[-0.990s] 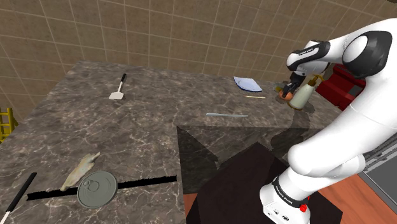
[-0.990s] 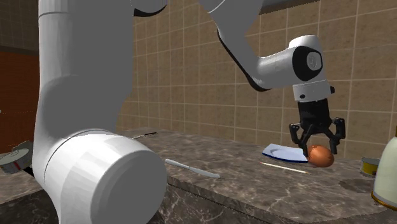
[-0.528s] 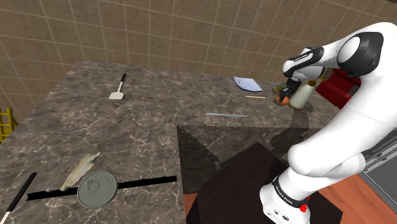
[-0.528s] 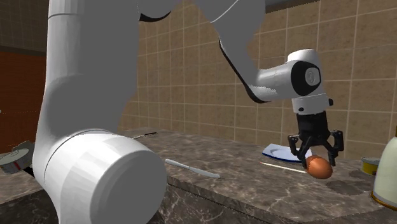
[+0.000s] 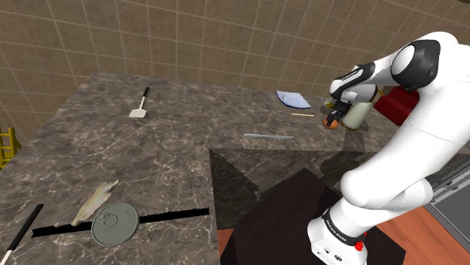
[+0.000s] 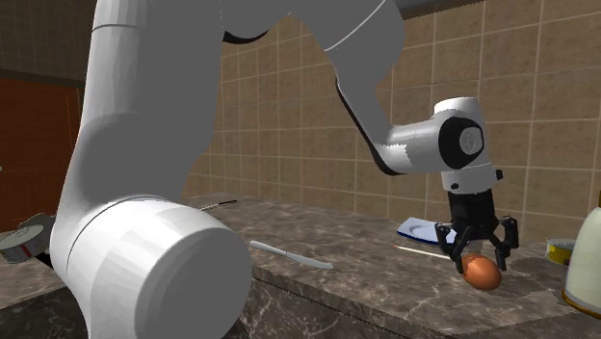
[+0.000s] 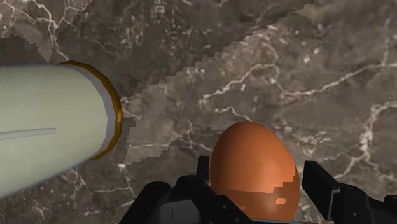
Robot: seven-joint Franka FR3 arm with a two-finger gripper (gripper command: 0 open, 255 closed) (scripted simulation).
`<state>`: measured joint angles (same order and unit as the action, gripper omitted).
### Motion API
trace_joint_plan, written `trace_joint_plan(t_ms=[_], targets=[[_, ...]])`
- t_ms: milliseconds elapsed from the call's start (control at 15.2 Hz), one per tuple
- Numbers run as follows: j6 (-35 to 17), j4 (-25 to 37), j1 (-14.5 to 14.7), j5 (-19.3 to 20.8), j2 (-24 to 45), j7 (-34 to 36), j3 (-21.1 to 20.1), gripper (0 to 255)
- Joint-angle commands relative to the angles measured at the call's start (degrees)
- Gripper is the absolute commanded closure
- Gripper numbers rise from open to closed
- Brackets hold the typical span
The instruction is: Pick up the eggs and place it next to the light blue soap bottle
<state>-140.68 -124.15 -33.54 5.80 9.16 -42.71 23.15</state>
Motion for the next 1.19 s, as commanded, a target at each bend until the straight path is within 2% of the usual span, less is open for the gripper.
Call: trace_joint_plan(t_ms=[0,396,462,792,1056,1122], targets=[[-0.41,-0.17,-0.05,-0.09,0.19,-0.06,-0.01,255],[-0.41,-0.17,-0.06,-0.09,0.19,-0.06,-0.02,255],[-0.42,-0.13,-0.06,-0.11,0.25,-0.07,-0.02,0],[-0.41,-0.17,-0.06,-0.09,0.19,-0.06,-0.02,0],[6.24,1.14,1.05,2.38,-5.35,1.68,0.11,0],[6.24,1.14,1.03,2.38,-5.35,1.68,0.08,0]])
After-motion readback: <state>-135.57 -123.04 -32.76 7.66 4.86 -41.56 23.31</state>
